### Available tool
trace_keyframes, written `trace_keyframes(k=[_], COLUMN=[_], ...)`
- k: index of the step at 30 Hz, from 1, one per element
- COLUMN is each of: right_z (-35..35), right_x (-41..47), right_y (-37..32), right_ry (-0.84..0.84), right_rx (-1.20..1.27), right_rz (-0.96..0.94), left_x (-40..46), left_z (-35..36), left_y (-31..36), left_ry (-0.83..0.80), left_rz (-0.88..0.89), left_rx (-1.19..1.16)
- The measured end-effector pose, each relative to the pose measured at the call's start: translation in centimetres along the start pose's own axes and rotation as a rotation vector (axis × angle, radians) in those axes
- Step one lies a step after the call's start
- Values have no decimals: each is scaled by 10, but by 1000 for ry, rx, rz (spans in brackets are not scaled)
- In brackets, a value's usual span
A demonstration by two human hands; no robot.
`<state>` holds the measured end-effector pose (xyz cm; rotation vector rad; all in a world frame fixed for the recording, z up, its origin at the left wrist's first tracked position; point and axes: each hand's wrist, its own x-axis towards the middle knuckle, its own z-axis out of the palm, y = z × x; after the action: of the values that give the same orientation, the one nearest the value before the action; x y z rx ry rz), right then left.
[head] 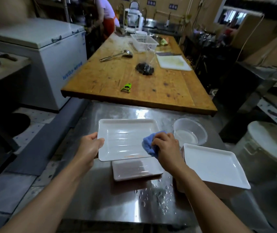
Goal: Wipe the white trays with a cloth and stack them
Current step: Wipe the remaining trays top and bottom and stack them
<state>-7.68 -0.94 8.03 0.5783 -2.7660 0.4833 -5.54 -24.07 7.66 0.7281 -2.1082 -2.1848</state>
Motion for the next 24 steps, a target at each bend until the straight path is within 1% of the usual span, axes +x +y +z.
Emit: trace_keyframes(k=[2, 5, 9, 11, 13, 15, 19, 22, 24], right_z=[-9, -21, -48, -62, -74, -86, -108, -115, -113], right_x=[-1, 2, 16, 21, 25, 28, 34, 37, 38], right_y=[2, 5, 12, 13, 7, -5, -38, -58, -66], right_ry=[82, 224, 410, 475, 510, 527, 594, 613, 593], right_rx=[16, 111, 331, 463, 617, 743, 904, 917, 853], right_rz=[-7, 102, 293, 369, 404, 352, 128, -10, -73], left_x=[-4, -9, -12, -13, -15, -17, -23, -26, -26], left_z=[1, 3, 0, 0, 4, 10, 23, 29, 33], left_y=[6, 12, 18, 23, 28, 35, 50, 56, 56], left_ry=[-2, -7, -19, -31, -50, -87, -204, -280, -310], left_rz=[8, 15, -12, -52, -123, -222, -389, -480, -518], left_rx=[-3, 10, -30, -95, -152, -174, -243, -252, -240])
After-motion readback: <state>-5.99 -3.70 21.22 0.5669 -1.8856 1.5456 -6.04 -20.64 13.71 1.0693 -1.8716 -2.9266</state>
